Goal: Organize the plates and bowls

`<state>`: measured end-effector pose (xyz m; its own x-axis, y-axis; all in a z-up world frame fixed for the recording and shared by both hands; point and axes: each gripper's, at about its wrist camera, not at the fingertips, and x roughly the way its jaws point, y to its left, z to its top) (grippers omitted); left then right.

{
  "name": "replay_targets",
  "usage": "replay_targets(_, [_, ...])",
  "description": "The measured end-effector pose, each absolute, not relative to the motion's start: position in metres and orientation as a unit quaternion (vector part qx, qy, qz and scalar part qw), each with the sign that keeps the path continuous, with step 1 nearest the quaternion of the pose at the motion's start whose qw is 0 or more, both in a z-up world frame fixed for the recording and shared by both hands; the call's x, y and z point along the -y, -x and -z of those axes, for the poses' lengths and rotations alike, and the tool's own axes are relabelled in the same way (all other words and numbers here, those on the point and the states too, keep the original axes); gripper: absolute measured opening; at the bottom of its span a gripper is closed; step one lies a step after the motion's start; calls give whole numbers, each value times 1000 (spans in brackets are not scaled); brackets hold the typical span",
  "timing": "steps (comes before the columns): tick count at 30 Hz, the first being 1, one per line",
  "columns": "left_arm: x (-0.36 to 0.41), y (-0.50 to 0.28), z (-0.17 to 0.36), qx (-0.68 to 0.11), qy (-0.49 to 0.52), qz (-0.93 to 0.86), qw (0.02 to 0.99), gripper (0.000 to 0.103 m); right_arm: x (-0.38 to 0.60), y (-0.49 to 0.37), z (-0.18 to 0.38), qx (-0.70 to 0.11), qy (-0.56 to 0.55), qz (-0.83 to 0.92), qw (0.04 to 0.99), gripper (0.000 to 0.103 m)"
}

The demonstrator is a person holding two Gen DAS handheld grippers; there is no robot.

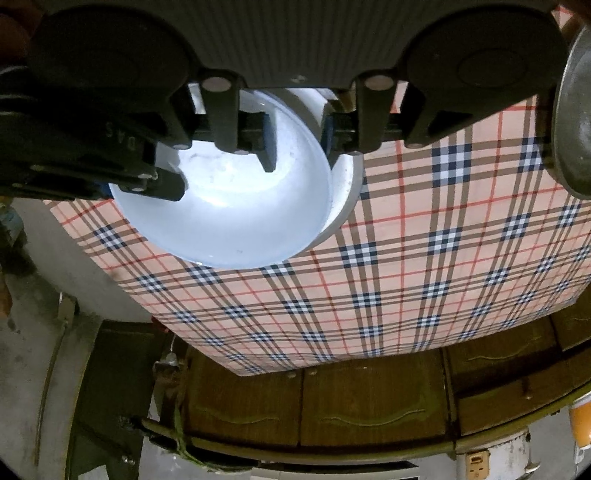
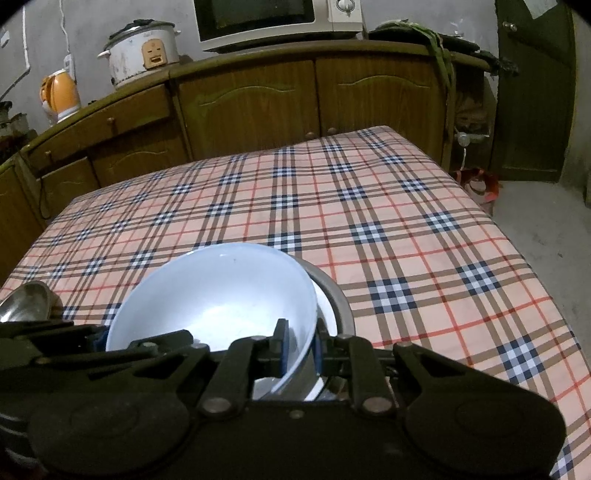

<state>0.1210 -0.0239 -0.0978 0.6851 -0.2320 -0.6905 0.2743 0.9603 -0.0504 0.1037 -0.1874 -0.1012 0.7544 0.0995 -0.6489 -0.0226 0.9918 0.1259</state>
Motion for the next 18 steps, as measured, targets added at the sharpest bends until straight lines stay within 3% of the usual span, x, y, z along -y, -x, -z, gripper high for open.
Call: replay_targets(18, [4, -122, 100, -376, 17, 163, 912, 23, 195, -109, 99, -368, -75, -52, 925, 17])
